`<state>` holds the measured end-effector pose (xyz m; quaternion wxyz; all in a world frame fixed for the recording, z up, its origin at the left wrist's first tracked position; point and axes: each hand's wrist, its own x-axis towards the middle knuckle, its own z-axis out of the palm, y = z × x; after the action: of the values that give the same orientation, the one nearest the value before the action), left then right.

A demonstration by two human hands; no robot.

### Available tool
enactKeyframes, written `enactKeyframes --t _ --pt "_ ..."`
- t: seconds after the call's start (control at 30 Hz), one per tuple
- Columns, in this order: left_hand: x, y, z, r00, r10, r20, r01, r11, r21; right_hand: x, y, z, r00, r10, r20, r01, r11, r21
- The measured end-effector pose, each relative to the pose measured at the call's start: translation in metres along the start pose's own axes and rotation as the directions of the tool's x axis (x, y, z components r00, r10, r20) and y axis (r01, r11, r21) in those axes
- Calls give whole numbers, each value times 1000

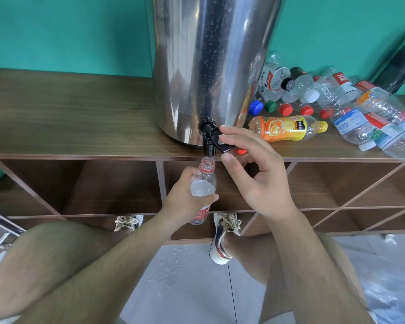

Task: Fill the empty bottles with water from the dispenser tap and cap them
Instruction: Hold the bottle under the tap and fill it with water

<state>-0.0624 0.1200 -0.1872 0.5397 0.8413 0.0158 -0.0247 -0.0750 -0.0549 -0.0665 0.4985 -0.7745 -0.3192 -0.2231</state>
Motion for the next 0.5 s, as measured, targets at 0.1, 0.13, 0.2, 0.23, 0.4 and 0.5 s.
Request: enactKeyframes --t 0.1,0.13,0.2,0.23,0.4,0.5 --pt "0 0 1 1000 0 4 0 1000 4 0 0 -1 1000 0 6 0 1000 -7" --pt "-1 0 1 1000 -1 5 1 1000 4 0 0 -1 1000 -1 5 1 1000 -11" --pt "-2 0 1 1000 -1 4 1 1000 7 1 0 -1 1000 -1 4 1 1000 -18" --pt "-2 0 0 1000 -3 2 2 1000 12 1 0 -1 1000 1 6 -1 1000 -18" --pt "-1 0 0 1000 -4 -2 4 1000 18 0 1 1 1000 4 3 -4 1000 -16" --pt "-2 1 0 1000 -11 4 11 1000 11 1 1 0 1000 6 0 -6 1000 -13"
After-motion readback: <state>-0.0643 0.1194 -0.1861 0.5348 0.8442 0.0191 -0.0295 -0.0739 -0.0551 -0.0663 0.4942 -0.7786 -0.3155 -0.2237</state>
